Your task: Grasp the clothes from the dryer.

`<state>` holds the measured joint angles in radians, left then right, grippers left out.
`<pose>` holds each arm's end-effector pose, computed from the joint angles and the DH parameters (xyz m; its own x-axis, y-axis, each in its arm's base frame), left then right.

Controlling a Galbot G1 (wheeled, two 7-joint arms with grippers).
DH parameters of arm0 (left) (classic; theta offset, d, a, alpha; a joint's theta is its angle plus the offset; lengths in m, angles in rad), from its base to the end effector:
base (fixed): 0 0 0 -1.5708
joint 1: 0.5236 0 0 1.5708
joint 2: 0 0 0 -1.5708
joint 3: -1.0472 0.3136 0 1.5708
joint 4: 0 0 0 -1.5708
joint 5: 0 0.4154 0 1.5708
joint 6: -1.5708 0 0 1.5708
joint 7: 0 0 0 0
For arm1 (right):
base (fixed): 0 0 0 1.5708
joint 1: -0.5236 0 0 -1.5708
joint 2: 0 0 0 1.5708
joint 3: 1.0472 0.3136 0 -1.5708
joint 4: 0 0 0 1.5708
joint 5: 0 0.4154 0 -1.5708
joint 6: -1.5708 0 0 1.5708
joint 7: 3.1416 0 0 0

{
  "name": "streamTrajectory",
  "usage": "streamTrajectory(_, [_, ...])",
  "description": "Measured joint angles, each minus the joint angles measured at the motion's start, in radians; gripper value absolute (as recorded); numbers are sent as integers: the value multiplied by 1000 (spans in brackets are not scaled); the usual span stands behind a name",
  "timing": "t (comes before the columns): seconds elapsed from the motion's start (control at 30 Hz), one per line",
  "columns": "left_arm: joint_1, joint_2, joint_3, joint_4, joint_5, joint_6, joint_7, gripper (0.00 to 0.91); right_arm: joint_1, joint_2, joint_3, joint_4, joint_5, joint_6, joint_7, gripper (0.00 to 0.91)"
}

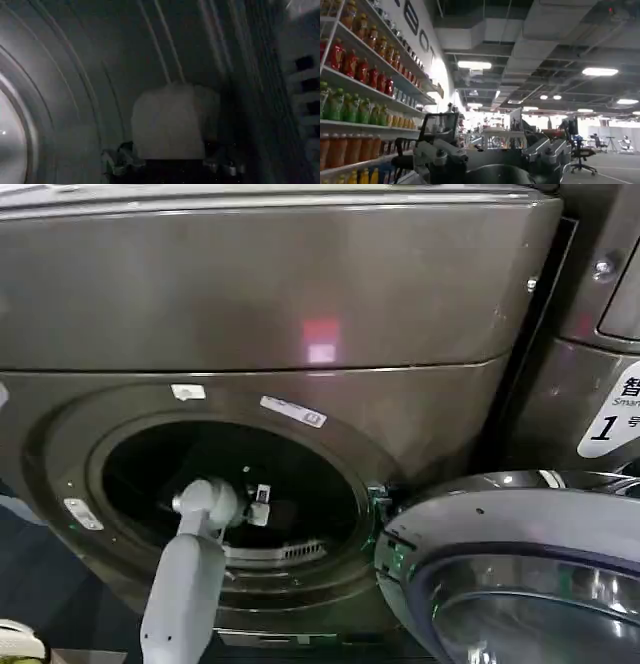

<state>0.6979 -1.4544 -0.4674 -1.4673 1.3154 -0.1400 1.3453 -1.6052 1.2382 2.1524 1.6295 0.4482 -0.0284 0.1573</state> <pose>0.5097 0.0184 -0.1941 -0.4366 0.1703 0.8834 0.8752 -0.1469 0.4609 -0.0936 -0.4857 -0.1045 0.0058 0.9395 -0.3424 0.9970 -0.0317 -0.0701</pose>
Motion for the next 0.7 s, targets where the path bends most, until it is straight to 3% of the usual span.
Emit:
streamTrajectory(0.4, [-27,-3,15,-1,-144,110,-70,0,4,-1,-9,-1,-1,-5,2,907])
streamTrajectory(0.7, [-67,-21,25,-2,-279,224,-335,0,5,-4,-14,-1,0,-6,3,907])
